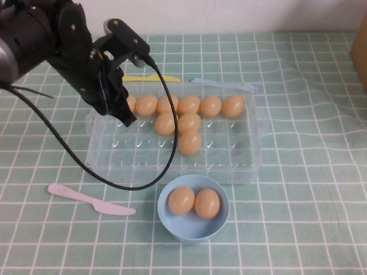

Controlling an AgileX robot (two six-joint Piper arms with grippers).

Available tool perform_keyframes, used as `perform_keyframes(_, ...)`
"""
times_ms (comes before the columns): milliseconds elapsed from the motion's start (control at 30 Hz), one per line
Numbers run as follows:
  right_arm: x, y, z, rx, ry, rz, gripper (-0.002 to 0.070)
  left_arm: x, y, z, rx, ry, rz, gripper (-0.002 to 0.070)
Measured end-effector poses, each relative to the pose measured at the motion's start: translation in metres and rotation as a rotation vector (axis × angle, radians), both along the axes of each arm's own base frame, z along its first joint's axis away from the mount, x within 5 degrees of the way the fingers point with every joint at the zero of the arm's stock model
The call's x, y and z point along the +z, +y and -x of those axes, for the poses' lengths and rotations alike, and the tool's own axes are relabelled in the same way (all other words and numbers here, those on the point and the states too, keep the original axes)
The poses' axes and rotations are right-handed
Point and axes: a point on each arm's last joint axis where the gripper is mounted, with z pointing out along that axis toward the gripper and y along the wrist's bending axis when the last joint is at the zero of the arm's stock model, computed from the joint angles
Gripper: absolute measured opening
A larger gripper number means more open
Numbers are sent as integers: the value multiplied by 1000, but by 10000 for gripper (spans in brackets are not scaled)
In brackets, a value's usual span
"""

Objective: Take an egg out of the egg box
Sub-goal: Pick up the egg from the plastic box

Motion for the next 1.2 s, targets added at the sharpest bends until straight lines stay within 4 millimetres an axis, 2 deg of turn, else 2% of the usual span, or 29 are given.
perform_keyframes(167,0,0,0,0,0,0,-17,-14,-5,-18,-61,0,-66,-4)
perform_keyframes(567,0,0,0,0,0,0,-17,-45,-14,-53,-80,-19,-157,-5)
perform_keyframes(900,0,0,0,0,0,0,-17,-59,-15,-63,-50,-19,-201,3)
perform_keyframes(1000,0,0,0,0,0,0,-17,-63,-16,-66,-51,-27,-201,67)
perform_keyframes(1200,0,0,0,0,0,0,-17,-65,-18,-71,-31,-68,-171,316)
